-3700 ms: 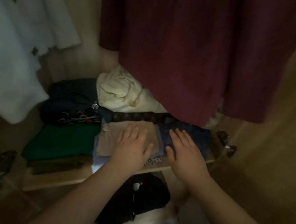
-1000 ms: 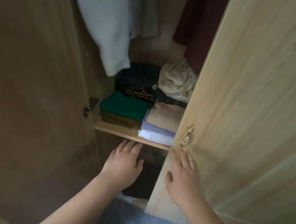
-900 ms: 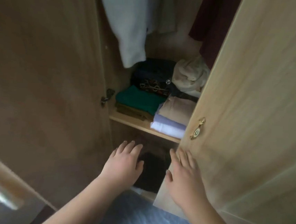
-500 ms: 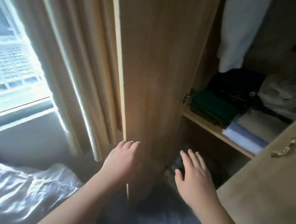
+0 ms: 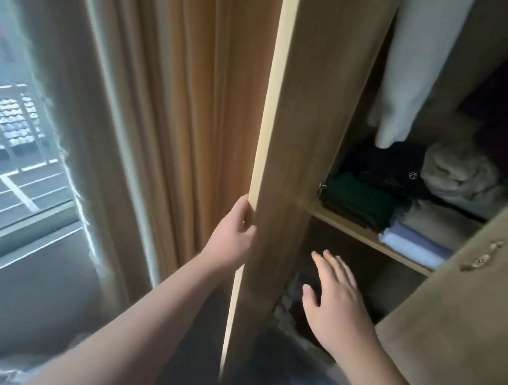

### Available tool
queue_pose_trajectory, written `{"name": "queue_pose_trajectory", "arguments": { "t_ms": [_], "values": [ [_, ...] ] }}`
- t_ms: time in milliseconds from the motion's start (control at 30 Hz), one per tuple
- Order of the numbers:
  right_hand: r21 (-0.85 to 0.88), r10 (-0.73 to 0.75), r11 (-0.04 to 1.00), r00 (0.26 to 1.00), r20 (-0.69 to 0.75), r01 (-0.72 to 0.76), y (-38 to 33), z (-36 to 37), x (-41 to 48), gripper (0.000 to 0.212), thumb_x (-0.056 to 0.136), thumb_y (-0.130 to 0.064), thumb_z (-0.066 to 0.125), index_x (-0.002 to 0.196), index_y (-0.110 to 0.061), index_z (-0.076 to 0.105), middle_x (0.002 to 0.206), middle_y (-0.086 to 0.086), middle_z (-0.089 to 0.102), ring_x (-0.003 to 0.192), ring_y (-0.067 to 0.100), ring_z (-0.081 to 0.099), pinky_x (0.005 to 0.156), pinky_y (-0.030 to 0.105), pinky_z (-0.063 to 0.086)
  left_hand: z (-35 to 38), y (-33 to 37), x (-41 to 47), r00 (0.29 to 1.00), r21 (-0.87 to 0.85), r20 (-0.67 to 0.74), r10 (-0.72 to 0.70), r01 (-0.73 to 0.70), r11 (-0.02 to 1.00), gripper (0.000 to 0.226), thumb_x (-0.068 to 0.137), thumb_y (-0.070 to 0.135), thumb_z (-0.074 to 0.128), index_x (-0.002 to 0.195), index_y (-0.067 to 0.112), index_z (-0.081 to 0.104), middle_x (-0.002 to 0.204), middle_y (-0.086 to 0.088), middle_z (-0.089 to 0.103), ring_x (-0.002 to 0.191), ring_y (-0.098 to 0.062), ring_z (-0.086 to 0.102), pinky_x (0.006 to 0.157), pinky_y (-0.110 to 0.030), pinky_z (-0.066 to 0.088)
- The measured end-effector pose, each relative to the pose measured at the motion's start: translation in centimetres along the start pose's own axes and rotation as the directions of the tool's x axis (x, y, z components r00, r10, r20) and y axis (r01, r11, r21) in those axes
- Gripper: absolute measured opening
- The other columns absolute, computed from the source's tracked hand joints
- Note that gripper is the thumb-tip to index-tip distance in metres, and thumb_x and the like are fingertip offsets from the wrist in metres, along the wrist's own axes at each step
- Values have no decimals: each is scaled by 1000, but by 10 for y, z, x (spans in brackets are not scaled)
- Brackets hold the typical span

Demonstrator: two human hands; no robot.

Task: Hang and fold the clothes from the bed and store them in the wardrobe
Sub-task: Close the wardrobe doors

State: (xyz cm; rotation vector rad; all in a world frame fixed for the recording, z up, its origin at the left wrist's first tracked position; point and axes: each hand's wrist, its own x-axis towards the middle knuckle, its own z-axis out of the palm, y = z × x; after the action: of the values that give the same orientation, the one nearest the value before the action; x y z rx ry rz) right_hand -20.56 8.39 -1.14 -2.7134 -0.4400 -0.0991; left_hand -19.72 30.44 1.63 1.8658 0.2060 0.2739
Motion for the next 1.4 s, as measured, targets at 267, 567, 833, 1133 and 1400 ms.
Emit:
{"name": "queue_pose_trajectory", "arguments": {
  "t_ms": [267,567,833,1133,1400],
  "values": [
    [-27,77,996,990,-114,-81,34,-21,-33,61,97,-33,52,154,-28,28,162,-8,23,150,12,15,122,32,19,60,11,-49,971,6,74,228,-229,973,77,89,8,53,142,55,23,137,26,50,121,8,52,101,-10,39],
    [38,215,976,937,-276,-213,116,-59,-48,61,94,-27,55,151,-24,32,157,-3,33,147,17,27,118,42,32,157,18,-34,730,198,474,493,-633,748,89,88,6,54,158,34,7,162,19,11,145,14,0,119,-12,6],
    [37,269,961,895,-355,-274,221,-96,-22,62,93,-25,57,150,-20,35,155,1,37,145,18,29,117,41,32,291,58,37,595,368,620,511,-796,481,67,104,36,36,160,32,-1,166,11,-9,151,-20,-22,124,-39,-8],
    [-60,196,971,910,-366,-233,331,-122,59,66,91,-25,55,153,-19,32,160,4,30,148,23,22,121,32,17,416,70,94,764,582,508,397,-645,495,92,91,23,45,155,29,-21,167,3,-15,150,-28,-28,124,-49,4],
    [-247,94,952,943,-321,-179,365,-103,104,77,88,-30,56,157,-20,22,165,8,13,153,30,0,118,52,25,451,61,123,802,627,424,421,-596,502,102,78,19,51,157,28,-12,169,0,3,151,-29,-19,121,-51,17]
  ]
}}
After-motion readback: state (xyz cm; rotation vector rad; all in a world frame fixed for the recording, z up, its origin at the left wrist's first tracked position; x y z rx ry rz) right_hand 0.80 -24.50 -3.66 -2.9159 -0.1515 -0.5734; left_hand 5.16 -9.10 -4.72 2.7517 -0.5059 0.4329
